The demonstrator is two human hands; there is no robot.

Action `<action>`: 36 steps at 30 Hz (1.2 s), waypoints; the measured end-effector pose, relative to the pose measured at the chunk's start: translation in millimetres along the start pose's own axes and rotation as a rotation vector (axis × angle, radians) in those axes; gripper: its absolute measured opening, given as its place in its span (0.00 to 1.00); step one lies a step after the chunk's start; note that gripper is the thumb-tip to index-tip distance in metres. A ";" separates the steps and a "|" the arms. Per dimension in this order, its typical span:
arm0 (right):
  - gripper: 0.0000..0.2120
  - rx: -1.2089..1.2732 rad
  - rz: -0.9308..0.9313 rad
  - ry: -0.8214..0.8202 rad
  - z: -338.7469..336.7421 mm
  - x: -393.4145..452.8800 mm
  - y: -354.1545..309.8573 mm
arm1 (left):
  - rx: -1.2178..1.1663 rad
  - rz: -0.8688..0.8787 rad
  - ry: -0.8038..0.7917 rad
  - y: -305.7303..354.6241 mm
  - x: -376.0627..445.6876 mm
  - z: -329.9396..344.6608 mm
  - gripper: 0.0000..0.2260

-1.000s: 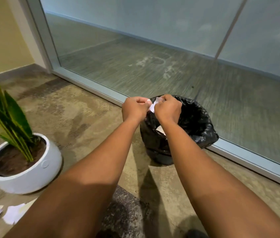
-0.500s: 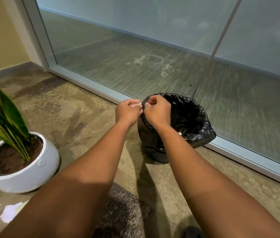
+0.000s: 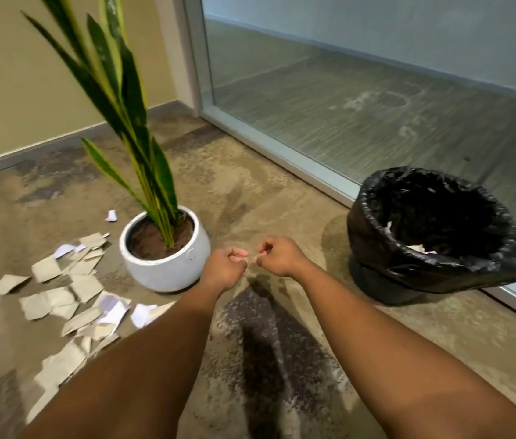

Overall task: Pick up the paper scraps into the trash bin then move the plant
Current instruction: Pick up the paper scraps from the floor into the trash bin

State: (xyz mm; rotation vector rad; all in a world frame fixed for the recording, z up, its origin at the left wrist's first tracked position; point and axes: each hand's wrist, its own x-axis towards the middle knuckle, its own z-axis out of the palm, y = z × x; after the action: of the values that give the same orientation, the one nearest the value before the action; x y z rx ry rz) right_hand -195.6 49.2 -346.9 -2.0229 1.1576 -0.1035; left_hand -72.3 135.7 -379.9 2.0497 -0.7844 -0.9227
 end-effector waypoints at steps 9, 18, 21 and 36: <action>0.15 -0.199 -0.094 -0.418 101.5 -1.0 -42.6 | 0.169 -0.077 0.009 -87.6 -35.1 -70.4 0.08; 0.35 -0.460 -0.240 -0.529 169.4 3.5 -70.6 | 0.404 -0.288 0.194 -151.4 -51.2 -134.8 0.16; 0.41 -0.507 -0.300 -0.518 188.6 1.3 -72.3 | 0.545 -0.452 0.212 -161.3 -61.4 -139.1 0.40; 0.32 -0.560 -0.332 -0.307 234.8 9.7 -67.2 | 0.526 -0.435 -0.070 -187.3 -55.0 -134.2 0.30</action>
State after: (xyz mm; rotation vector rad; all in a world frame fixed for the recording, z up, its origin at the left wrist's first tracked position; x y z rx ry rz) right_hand -43.7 198.8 -466.4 -2.5947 0.6934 0.3956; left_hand 46.6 328.0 -450.7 2.7344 -0.6770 -1.1125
